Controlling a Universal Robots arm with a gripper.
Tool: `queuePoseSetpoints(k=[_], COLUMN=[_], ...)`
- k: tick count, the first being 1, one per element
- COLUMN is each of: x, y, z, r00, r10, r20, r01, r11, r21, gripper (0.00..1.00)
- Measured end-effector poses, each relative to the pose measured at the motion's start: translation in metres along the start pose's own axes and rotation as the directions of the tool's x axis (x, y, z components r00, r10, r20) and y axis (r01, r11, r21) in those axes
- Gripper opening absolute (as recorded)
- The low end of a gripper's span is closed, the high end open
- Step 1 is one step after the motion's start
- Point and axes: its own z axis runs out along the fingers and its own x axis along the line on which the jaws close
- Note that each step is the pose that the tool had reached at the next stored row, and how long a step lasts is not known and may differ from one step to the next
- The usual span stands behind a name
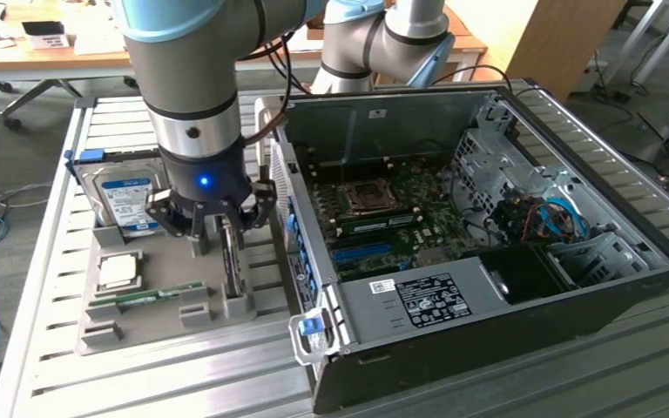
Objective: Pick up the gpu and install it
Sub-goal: 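Pick up the gpu and move the gpu toward the slot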
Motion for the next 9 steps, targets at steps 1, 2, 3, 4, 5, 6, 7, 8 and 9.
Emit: queuePoseSetpoints(k=[1,2,3,4,5,6,7,8,9], x=[0.0,0.0,0.0,0.0,0.0,0.0,0.0,0.0,0.0], y=[0.0,0.0,0.0,-0.0001,-0.0001,-0.0001,-0.0001,-0.0001,-0.0001], z=[0.0003,0.0005,0.0007,0.0011,0.0015,0.0017,0.0018,0.002,0.0021], r00=[1.0,1.0,1.0,1.0,1.0,1.0,1.0,1.0,1.0], r10=[0.0,0.0,0.0,0.0,0.0,0.0,0.0,0.0,0.0], r20=[0.0,0.0,-0.0001,-0.0001,-0.0001,0.0,-0.0001,0.0,0.0], r01=[0.0,0.0,0.0,0.0,0.0,0.0,0.0,0.0,0.0], r11=[1.0,1.0,1.0,1.0,1.0,1.0,1.0,1.0,1.0], r21=[0.0001,0.0,0.0001,0.0001,0.0001,0.0001,0.0,0.0,0.0001], gripper=[0.49,0.49,0.49,0.49,0.49,0.49,0.49,0.49,0.49])
